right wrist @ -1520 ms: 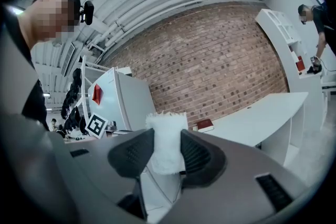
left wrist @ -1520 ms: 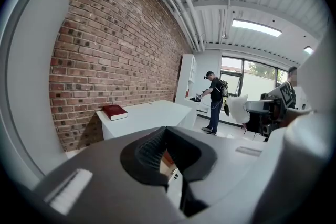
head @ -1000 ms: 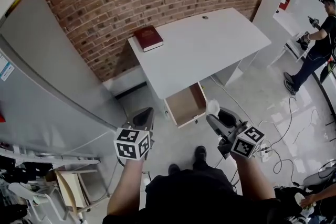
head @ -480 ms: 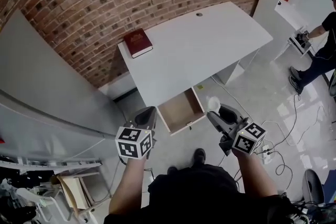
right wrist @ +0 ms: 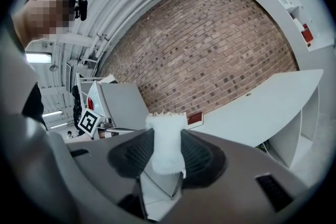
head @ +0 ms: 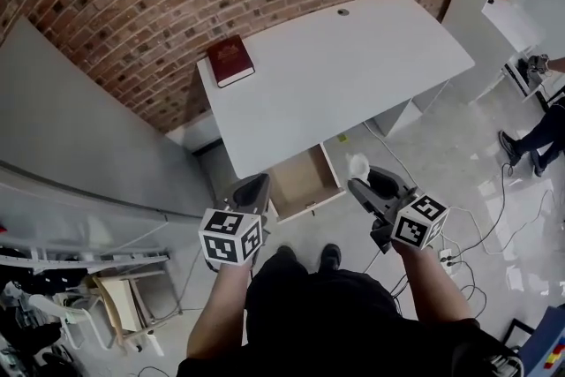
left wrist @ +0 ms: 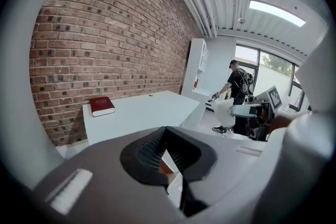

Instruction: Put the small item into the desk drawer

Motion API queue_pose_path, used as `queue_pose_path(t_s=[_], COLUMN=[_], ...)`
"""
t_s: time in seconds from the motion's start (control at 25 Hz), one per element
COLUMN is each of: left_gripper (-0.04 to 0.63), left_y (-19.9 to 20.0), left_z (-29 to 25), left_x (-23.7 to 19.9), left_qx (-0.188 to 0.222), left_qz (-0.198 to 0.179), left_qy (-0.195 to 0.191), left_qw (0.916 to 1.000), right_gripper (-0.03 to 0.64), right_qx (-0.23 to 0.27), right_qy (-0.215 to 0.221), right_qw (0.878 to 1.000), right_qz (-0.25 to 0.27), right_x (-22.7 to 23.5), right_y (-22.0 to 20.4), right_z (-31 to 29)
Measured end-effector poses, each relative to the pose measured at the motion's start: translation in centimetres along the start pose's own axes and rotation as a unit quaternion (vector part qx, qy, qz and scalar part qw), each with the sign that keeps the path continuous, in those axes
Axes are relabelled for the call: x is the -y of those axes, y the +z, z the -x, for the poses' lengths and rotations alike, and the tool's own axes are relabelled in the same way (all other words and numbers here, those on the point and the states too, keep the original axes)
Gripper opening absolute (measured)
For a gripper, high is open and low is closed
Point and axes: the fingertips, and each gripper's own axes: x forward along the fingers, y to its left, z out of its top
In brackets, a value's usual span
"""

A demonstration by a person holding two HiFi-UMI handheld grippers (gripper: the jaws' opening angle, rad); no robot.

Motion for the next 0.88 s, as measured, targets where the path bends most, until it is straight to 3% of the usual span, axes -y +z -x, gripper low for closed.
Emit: queue_pose_path(t_s=[0.52, 0.88], left_gripper=[0.012, 0.011], left_y=[-4.0, -8.2], left_z=[-4.1, -7.1], left_x=[-4.0, -5.7], left_qx=[-0.046, -0.08], left_qz=[0.032, 0.06], left_qy=[-0.009, -0.024], left_qw=[0.9984, 0.9947], right_gripper=[0.153, 0.153], right_qx=[-0.07, -0.123], right_qy=[-0.004, -0.006], right_qw=[0.997, 0.992], right_qz=[-0.022, -0.037], right_x=[2.3, 3.6], right_y=[-4.1, -9.2], right_z=[-5.8, -9.7])
